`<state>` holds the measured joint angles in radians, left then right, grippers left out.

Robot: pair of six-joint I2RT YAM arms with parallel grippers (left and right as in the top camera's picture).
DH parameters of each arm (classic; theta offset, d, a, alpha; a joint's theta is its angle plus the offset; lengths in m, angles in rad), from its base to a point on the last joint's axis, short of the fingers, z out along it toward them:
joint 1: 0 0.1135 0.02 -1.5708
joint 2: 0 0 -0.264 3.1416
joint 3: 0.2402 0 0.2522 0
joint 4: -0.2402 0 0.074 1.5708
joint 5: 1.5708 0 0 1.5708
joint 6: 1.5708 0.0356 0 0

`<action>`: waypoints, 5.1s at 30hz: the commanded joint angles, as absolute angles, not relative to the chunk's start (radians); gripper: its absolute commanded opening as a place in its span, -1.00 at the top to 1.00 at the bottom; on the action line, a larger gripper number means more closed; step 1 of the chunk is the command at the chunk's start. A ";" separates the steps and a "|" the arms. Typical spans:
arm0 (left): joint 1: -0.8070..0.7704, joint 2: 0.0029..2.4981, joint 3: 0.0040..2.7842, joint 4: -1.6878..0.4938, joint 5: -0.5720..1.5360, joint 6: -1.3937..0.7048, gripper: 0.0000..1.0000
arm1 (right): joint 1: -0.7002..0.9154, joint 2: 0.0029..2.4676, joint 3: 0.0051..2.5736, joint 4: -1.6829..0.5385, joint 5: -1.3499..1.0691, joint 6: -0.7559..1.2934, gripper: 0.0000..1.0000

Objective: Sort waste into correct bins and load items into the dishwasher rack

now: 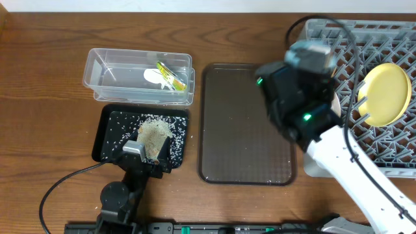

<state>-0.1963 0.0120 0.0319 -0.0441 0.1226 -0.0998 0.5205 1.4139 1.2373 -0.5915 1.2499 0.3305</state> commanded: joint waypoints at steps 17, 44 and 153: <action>-0.191 0.004 0.004 -0.058 0.119 -0.086 -0.86 | 0.119 1.697 1.243 -0.241 1.214 -0.085 0.97; -0.191 0.004 0.004 -0.058 0.119 -0.086 -0.86 | 0.311 1.921 1.243 -0.019 1.296 -0.320 0.34; -0.191 0.004 0.004 -0.058 0.119 -0.086 -0.86 | 0.331 0.005 0.006 -0.063 -0.121 -0.113 -0.98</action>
<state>-0.1963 0.0109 0.0322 -0.0441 0.1200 -0.0998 0.3397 0.0124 0.0090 -0.0620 -0.1154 -0.1135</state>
